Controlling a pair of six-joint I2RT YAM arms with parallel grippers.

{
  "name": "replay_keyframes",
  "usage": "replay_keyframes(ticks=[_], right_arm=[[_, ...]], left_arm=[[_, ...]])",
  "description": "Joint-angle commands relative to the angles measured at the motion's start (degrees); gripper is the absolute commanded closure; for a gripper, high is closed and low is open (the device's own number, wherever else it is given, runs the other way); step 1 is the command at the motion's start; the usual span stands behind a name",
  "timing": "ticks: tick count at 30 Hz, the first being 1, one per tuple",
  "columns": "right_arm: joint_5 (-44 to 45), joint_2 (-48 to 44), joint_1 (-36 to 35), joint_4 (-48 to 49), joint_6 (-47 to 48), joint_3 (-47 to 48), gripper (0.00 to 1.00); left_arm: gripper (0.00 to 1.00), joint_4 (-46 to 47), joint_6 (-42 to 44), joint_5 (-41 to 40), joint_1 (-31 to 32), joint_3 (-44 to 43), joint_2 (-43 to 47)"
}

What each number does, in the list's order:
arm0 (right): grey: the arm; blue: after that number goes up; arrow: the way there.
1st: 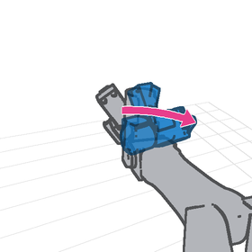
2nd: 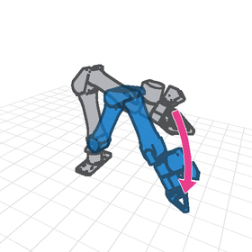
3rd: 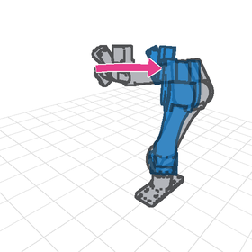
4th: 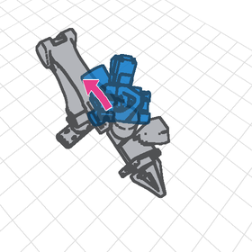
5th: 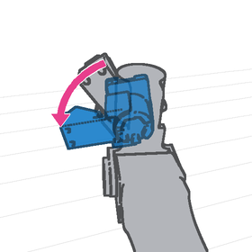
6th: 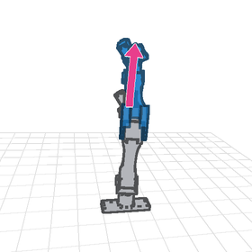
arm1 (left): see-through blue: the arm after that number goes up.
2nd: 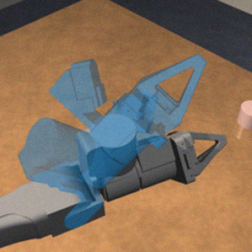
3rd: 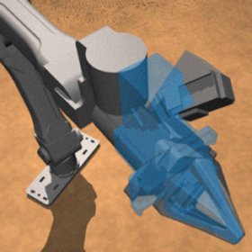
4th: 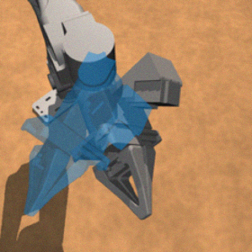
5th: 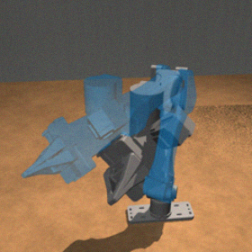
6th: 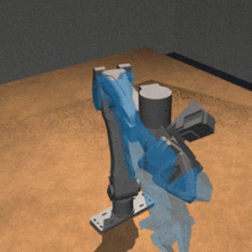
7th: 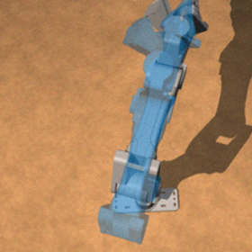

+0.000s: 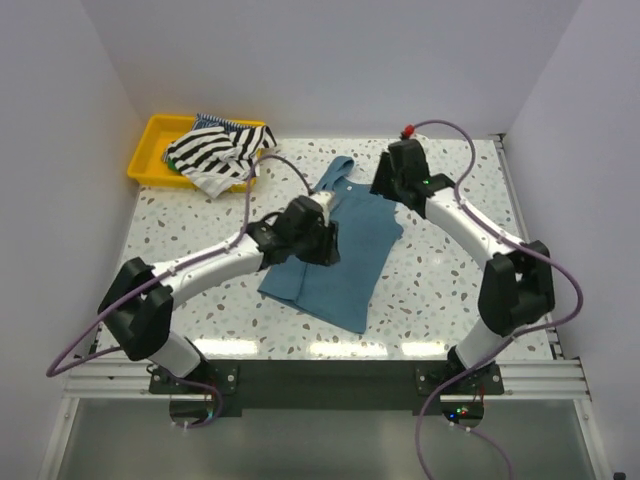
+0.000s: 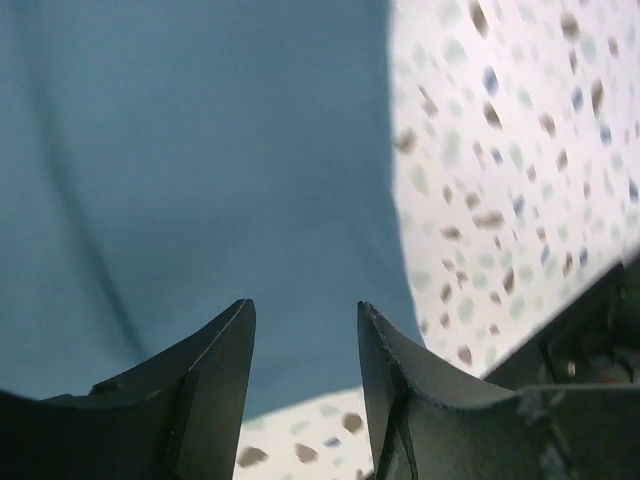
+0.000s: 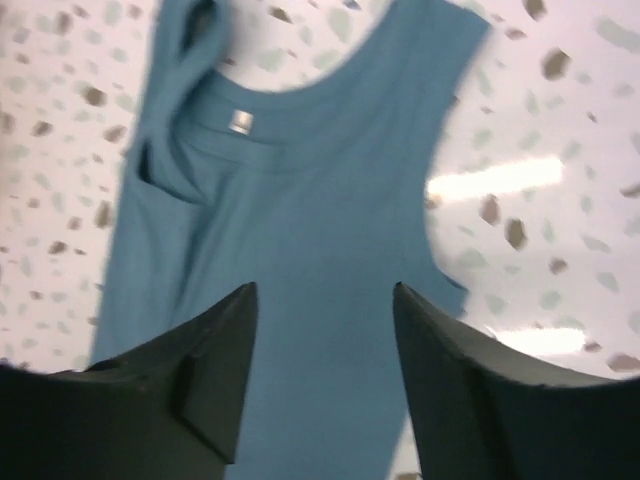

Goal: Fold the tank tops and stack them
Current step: Fold the tank top

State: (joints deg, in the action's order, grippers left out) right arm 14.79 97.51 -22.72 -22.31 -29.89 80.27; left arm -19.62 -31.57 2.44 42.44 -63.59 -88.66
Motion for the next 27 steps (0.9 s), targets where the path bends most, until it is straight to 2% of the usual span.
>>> replay_keyframes(ticks=[1,3,9,16,21,23,24,26,27], right_arm=[[1.39,-4.08,2.15,1.56,-3.24,-11.52,0.43],[0.16,-6.10,3.55,2.87,-3.68,-15.65,0.49],[-0.99,-4.27,5.49,3.84,-4.12,-18.04,0.52],[-3.18,1.09,6.99,6.83,-5.35,-18.31,0.56],[-3.36,3.73,7.69,7.98,-6.06,-18.48,0.67],[-3.45,4.35,7.78,8.85,-6.23,-18.92,0.73],[-3.54,4.52,8.04,9.03,-6.41,-19.27,0.74],[-3.71,4.96,8.13,9.03,-6.67,-19.62,0.79],[-3.54,4.97,8.13,9.12,-6.67,-19.80,0.80]], left_arm=[[0.50,2.11,-3.32,1.34,8.70,3.65,0.08],[0.51,2.91,-4.19,1.25,13.52,3.83,-1.07],[0.53,4.41,-4.38,-0.58,22.32,1.20,-8.36],[0.53,2.74,-4.38,-4.63,26.73,-1.80,-14.25],[0.55,0.55,-4.29,-8.23,28.31,-3.73,-16.36],[0.59,-0.07,-4.20,-9.29,28.58,-3.99,-17.15],[0.67,-0.24,-4.29,-9.64,28.75,-4.00,-17.24],[0.74,-0.69,-4.29,-9.91,29.19,-3.82,-17.33],[0.82,-0.95,-4.29,-9.91,29.46,-3.82,-17.07]])
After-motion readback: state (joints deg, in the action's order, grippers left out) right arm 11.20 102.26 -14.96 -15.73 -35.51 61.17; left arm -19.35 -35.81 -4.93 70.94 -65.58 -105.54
